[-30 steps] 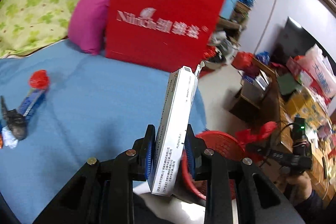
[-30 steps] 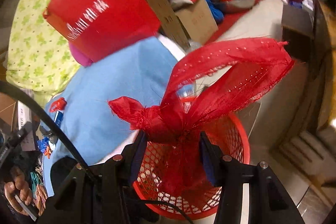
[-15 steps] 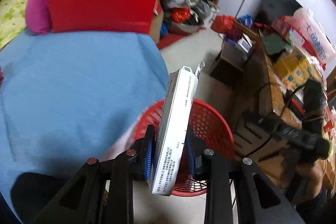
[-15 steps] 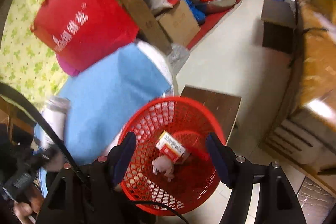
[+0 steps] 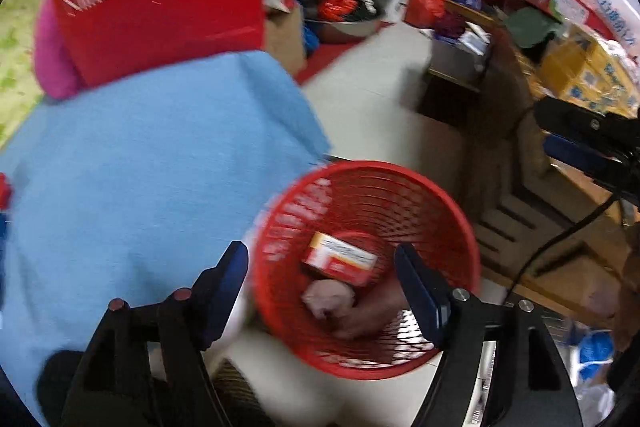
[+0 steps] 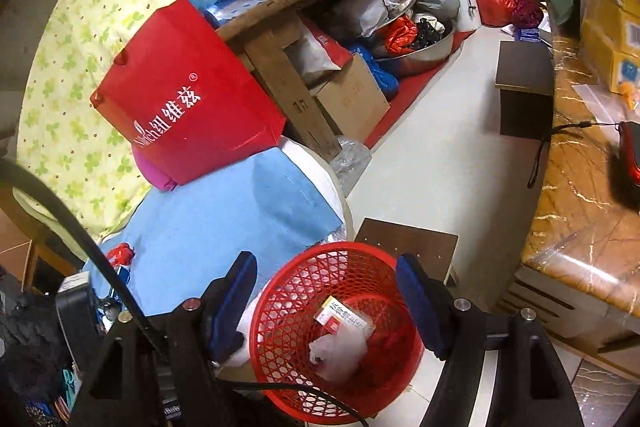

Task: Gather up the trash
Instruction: 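Move both empty tools back over the trash on the blue blanket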

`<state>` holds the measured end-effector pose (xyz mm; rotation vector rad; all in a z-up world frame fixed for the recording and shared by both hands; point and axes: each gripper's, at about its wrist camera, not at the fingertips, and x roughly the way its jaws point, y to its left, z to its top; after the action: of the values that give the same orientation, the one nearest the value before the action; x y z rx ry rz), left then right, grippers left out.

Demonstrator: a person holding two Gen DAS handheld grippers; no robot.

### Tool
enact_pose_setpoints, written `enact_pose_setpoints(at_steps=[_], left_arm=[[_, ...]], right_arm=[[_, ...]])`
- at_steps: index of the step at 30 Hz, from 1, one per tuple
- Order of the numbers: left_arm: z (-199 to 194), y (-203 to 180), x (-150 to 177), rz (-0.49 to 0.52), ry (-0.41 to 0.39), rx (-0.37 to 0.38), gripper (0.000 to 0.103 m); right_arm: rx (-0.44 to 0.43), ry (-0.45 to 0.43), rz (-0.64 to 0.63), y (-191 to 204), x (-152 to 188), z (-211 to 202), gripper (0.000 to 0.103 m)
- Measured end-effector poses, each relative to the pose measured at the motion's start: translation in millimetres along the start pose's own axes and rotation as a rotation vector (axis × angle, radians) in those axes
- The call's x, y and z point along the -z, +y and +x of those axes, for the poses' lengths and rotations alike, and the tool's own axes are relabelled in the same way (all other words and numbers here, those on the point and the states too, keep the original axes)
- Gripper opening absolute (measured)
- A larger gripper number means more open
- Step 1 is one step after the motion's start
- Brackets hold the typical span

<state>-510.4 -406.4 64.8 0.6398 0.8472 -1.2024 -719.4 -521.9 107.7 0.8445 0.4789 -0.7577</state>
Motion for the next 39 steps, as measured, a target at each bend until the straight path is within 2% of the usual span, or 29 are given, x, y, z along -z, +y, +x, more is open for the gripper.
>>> enact_pose_setpoints(at_steps=[2, 10, 25, 30, 39], left_arm=[[-12, 13, 1, -0.019, -0.027, -0.044, 0.076], [-47, 55, 14, -0.097, -0.088, -0.119, 0.077], [-87, 150, 54, -0.331, -0.161, -0.174, 0.078], [-99, 194, 77, -0.432, -0.171, -0.218, 0.078], [-121, 303, 141, -0.664, -0.154, -0.371, 0.080]], right_arm=[[-0.010, 0.010, -0.011, 8, 1, 4, 0.075], [-0.055, 0.030, -0.082, 53, 4, 13, 0.075], [-0.147, 0.084, -0.283, 174, 21, 36, 0.076], [-0.181, 0.106, -0.341, 210, 28, 49, 0.076], [-0.273, 0.202, -0.431, 281, 56, 99, 0.077]])
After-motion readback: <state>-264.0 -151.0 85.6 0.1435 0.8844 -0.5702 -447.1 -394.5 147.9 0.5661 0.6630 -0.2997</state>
